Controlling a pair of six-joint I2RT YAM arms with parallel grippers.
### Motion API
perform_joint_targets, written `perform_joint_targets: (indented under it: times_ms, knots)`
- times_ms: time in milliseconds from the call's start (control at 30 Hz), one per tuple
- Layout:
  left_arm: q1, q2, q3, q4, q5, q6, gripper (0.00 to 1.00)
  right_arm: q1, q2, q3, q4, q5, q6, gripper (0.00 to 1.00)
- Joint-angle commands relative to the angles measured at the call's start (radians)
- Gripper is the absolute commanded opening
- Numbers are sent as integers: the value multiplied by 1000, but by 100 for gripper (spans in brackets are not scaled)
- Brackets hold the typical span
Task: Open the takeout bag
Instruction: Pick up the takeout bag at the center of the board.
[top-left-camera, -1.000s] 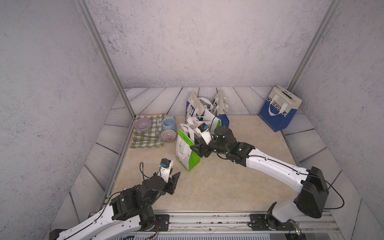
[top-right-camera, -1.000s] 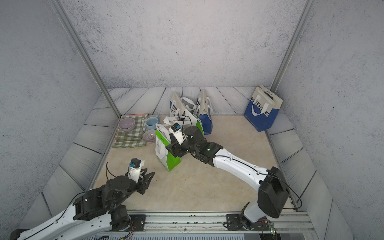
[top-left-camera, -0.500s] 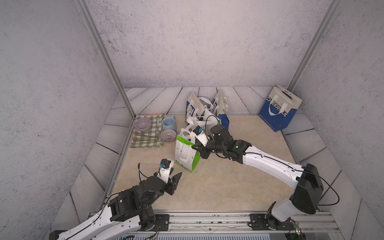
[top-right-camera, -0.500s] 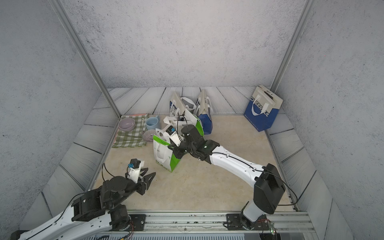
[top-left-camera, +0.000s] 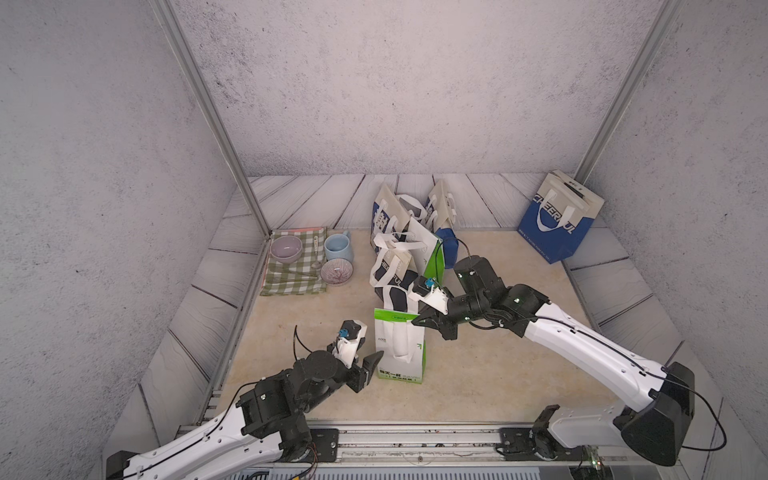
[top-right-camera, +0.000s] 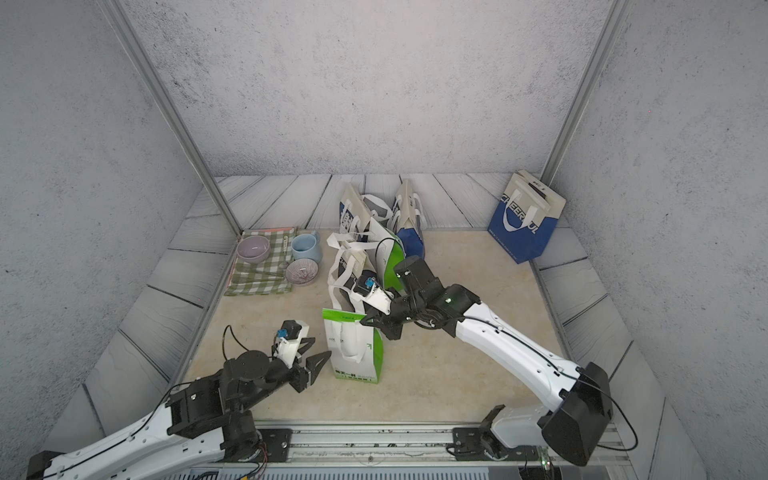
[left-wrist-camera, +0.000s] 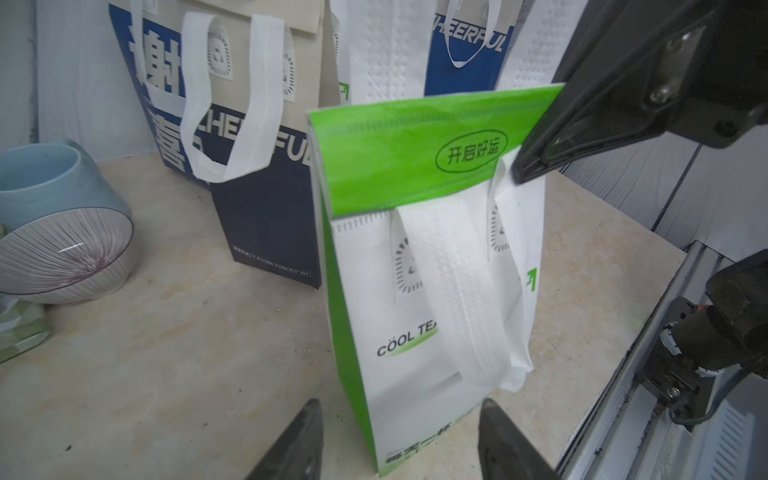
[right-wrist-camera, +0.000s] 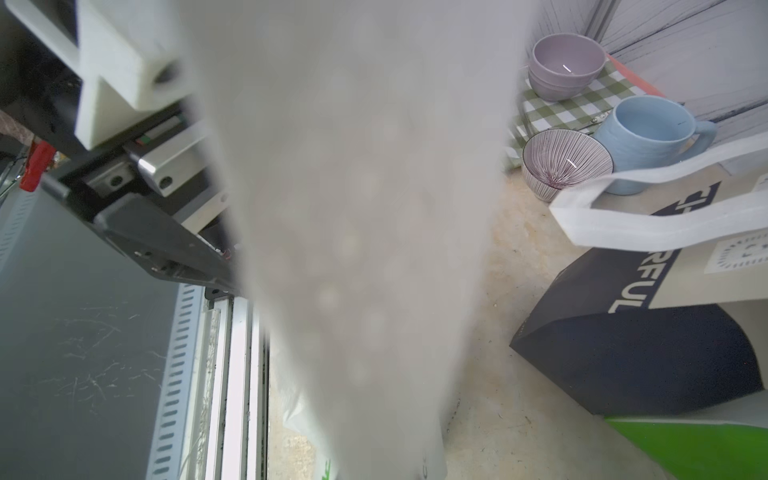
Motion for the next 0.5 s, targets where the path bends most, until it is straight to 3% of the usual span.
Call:
perform_joint_targets:
  times_ms: [0, 300, 367, 467]
  knots:
    - [5, 5, -36, 103, 62, 21, 60, -26, -31, -12, -31, -84, -70, 0]
    - [5, 71, -101, 243, 49, 45, 60, -92, -30, -5, -89, -138, -135, 20]
    - [5, 101, -109, 281, 52, 62, 60, -94, -32, -3, -89, -142, -141, 33]
    - [6, 125, -134, 348, 49, 87, 61, -98, -48, -18, -74, -127, -131, 45]
